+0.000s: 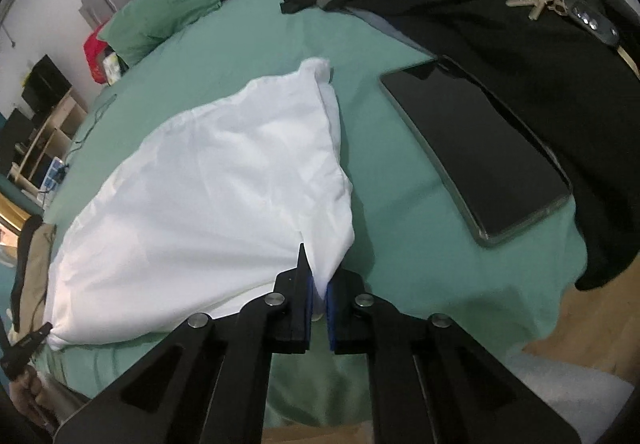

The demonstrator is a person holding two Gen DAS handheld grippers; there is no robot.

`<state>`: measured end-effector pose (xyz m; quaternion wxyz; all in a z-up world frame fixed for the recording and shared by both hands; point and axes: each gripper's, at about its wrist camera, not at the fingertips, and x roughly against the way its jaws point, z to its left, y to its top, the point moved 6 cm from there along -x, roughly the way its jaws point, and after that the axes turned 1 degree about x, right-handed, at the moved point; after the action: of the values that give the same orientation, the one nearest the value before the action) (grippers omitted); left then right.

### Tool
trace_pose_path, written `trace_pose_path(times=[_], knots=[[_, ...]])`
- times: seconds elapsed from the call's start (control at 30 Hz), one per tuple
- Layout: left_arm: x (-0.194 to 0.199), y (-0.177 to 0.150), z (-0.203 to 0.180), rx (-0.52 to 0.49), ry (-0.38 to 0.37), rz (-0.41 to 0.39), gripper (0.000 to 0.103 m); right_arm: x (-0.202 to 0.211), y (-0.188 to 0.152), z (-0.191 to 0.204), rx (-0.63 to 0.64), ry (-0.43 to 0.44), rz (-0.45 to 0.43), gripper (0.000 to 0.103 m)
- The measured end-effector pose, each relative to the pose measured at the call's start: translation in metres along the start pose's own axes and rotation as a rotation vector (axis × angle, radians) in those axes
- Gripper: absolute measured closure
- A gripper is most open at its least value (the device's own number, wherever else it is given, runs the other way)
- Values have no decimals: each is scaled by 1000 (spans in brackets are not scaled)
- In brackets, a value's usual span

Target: Fold large clothes

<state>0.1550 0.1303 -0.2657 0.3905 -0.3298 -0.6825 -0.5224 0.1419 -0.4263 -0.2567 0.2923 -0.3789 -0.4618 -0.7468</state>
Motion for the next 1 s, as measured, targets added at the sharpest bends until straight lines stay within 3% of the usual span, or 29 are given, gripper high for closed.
trace_pose_path(times=[0.13, 0.17, 0.2, 0.23, 0.27, 0.33, 0.47, 0.73, 0.87, 1.0], knots=[[1, 0, -2, 16, -27, 22, 94, 0, -3, 6, 7, 5, 3, 86], [6, 2, -4, 12, -28, 5, 89, 3, -3, 7, -8, 25, -3, 77], [12, 3, -6, 10, -21, -14, 74, 5, -4, 7, -31, 51, -11, 68], [21, 5, -8, 14, -25, -44, 64, 8, -4, 7, -57, 83, -26, 47], [30, 7, -11, 19, -30, -76, 48, 10, -4, 9, -78, 113, -41, 34], [44, 9, -17, 27, -36, -123, 46, 14, -2, 15, -111, 169, -61, 33], [58, 11, -43, 28, -109, -164, 45, 5, -4, 29, -101, 173, -38, 31], [40, 9, -107, -65, -172, -151, 45, -13, 0, 41, -112, 182, -31, 13], [30, 11, -141, -133, -203, -123, 45, -19, 4, 48, -109, 177, -34, 11], [23, 17, -168, -186, -215, -119, 45, -25, 8, 60, -95, 242, -28, 11]])
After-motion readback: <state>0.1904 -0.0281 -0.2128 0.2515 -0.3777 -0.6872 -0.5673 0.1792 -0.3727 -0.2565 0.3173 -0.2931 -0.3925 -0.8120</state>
